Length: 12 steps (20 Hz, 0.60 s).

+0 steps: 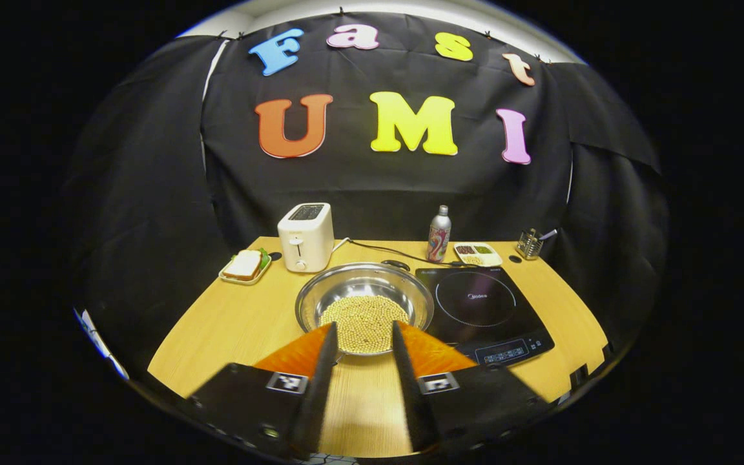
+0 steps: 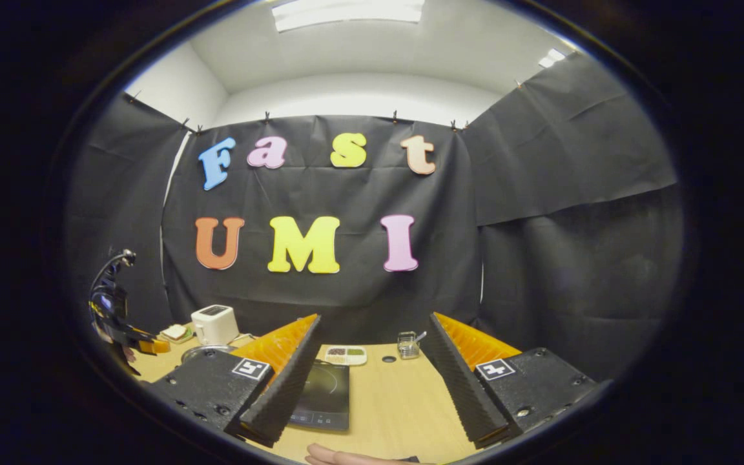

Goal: First push the handle of the pot to place it horizontally, then grasp the pot with both hands and set it on the induction cooktop.

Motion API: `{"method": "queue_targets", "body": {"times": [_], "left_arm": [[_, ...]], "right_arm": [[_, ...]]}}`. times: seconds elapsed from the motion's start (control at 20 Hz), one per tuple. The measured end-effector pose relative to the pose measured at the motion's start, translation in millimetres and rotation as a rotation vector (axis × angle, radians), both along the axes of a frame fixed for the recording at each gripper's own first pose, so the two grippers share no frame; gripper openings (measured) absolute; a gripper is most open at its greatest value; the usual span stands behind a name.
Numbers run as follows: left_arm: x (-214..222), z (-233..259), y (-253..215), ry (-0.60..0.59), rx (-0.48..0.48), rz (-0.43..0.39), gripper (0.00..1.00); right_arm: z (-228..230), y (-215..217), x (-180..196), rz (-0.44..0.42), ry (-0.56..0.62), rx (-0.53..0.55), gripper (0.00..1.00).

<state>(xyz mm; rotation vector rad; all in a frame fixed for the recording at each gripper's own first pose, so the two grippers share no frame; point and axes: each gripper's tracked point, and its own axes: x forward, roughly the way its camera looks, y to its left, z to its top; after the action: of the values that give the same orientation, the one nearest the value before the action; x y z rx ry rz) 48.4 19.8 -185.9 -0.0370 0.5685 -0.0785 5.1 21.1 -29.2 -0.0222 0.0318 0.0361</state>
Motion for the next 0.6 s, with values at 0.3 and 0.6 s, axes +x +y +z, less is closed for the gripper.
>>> {"method": "queue_targets", "body": {"times": [0.3,0.6], "left_arm": [[11,-45,3,0.106,0.033,0.003,0.00],[16,-93,11,0.251,0.043,0.013,0.00]], "right_arm": [[-8,2,3,0.004,0.018,-0.006,1.00],[-16,1,5,0.004,0.031,-0.008,1.00]]}}
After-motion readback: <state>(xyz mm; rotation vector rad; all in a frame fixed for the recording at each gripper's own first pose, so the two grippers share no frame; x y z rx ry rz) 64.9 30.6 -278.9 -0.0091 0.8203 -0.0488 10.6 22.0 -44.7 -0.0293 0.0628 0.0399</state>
